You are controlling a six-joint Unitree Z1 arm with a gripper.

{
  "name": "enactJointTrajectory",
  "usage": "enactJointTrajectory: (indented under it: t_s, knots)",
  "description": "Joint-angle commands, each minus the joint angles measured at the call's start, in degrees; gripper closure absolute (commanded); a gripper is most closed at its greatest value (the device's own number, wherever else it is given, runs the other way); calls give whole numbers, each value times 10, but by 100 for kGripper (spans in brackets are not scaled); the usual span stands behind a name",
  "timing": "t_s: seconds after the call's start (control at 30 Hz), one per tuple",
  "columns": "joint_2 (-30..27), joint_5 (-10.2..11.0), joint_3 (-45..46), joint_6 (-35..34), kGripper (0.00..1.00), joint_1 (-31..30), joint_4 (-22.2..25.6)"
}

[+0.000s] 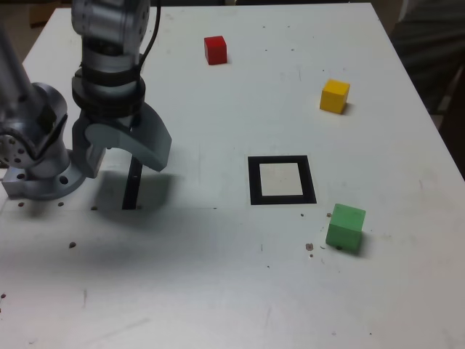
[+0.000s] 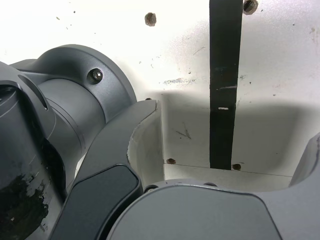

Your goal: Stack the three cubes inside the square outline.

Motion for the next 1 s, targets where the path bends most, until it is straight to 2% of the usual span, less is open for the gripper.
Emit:
enactJointTrajectory:
  t_s: [0.0, 0.53, 0.73, 0.83, 0.97]
  knots:
    - [2, 0, -2, 1, 1, -1, 4]
    - [-3, 1, -1, 1, 1, -1, 5]
    - [-5, 6, -13, 6, 1, -1, 26]
    - [-5, 13, -26, 11, 0, -1, 41]
    - [-3, 34, -55, 26, 0, 7, 67]
